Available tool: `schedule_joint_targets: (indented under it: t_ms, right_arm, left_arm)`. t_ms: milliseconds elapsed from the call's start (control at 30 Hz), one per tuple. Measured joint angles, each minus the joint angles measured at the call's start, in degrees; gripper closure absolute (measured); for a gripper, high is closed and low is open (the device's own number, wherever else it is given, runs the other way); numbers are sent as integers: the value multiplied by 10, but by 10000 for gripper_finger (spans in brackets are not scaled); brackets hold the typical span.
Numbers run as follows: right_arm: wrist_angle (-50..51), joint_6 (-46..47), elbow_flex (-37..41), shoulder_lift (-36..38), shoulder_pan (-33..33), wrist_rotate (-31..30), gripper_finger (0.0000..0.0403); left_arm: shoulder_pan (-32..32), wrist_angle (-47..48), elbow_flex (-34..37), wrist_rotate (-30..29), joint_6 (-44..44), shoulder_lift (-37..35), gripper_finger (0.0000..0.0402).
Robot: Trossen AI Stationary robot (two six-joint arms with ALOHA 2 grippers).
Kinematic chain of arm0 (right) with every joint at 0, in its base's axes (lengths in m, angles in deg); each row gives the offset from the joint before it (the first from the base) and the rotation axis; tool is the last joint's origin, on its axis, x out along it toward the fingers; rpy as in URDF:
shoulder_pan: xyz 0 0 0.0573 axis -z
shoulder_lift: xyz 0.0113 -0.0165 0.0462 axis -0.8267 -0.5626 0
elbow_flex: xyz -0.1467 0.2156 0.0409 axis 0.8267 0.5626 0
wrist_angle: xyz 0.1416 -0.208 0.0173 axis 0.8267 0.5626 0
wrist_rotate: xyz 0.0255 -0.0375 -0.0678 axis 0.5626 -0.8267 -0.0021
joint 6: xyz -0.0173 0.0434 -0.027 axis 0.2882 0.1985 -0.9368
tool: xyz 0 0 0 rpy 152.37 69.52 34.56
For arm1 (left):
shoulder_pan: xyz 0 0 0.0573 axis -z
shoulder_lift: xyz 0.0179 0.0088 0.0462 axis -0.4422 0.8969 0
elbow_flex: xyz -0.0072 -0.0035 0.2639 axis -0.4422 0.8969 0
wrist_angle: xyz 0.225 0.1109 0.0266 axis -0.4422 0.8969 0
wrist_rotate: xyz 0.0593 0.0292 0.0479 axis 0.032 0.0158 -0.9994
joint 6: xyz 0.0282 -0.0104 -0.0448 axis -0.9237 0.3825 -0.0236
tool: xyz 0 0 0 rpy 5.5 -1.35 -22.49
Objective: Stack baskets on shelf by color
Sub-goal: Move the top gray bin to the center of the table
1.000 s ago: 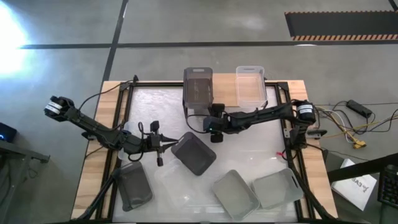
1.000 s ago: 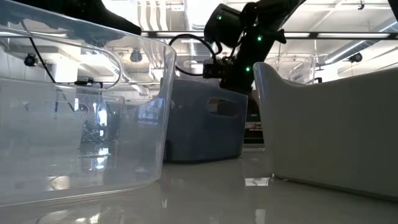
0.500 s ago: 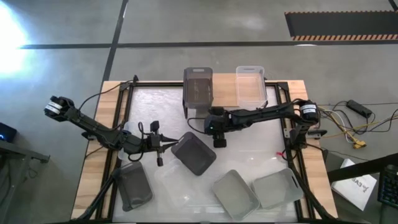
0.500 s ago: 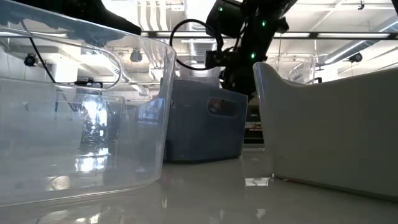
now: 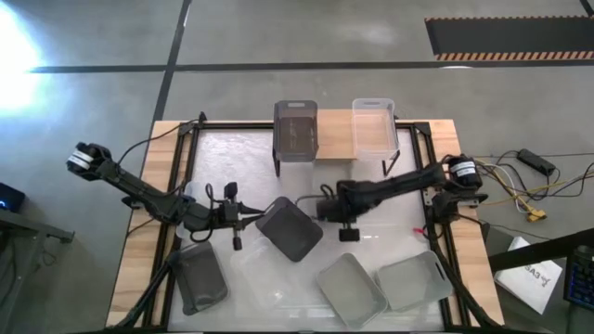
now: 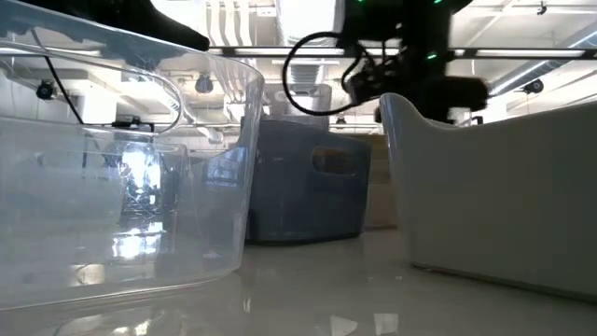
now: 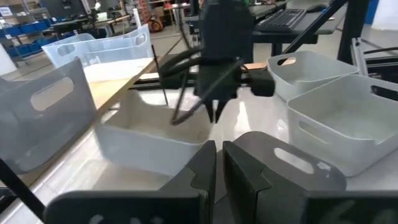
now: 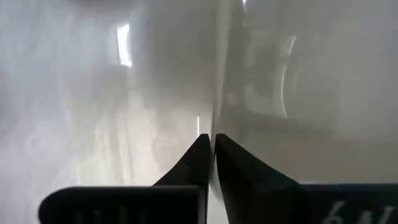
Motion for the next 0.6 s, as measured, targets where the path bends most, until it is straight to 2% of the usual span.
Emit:
schedule_joint_targets:
  t_ms: [267,433,600]
  right_arm:
    - [1,95,1,12,-95,5,390]
    - [-4,108,2,16,-129,-45,388]
    - [-3,107,-9,21,-136,-65,348]
  left_arm:
    - [25,-3,0,0,16,0,389]
    - [40,-19,0,0,16,0,389]
    - [56,-18,2,0,47,0,389]
